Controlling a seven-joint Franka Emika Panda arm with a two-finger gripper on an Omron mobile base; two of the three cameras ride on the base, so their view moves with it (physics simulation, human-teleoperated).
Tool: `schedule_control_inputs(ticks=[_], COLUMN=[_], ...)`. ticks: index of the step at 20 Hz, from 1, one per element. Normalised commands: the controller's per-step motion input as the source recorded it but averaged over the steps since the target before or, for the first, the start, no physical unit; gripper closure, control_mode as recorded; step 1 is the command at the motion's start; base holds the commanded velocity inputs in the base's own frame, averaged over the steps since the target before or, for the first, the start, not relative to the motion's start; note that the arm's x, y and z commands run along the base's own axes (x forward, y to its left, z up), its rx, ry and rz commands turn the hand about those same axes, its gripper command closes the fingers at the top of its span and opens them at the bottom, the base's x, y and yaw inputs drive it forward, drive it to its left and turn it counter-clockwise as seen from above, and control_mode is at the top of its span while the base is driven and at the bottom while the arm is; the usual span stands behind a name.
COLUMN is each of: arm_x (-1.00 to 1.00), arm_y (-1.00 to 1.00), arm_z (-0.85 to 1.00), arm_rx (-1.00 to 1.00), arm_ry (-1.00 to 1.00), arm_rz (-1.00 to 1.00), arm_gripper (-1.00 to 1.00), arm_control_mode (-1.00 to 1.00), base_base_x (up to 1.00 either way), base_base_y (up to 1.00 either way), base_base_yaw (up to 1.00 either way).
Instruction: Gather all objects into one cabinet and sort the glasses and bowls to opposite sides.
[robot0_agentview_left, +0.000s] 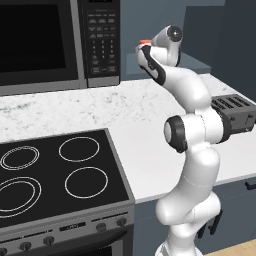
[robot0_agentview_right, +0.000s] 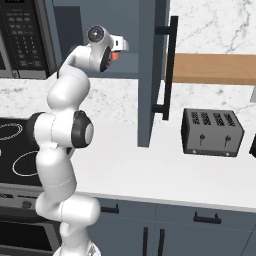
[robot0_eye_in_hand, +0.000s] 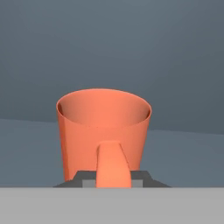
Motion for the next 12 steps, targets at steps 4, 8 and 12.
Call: schedule_control_inputs(ticks=[4, 8, 12], arm_x=[0.02, -0.17, -0.59], arm_y=[0.00, 0.00, 0.00], arm_z=[0.02, 0.19, 0.55], arm_rx=[0.00, 0.00, 0.00], arm_ry=[-0.01, 0.00, 0.00], arm_rz=[0.00, 0.00, 0.00], arm_gripper=[1.00, 1.00, 1.00], arm_control_mode=[-1.00, -1.00, -1.00], base_base_x=[0.00, 0.00, 0.00], base_base_y=[0.00, 0.00, 0.00], base_base_yaw=[0.00, 0.00, 0.00])
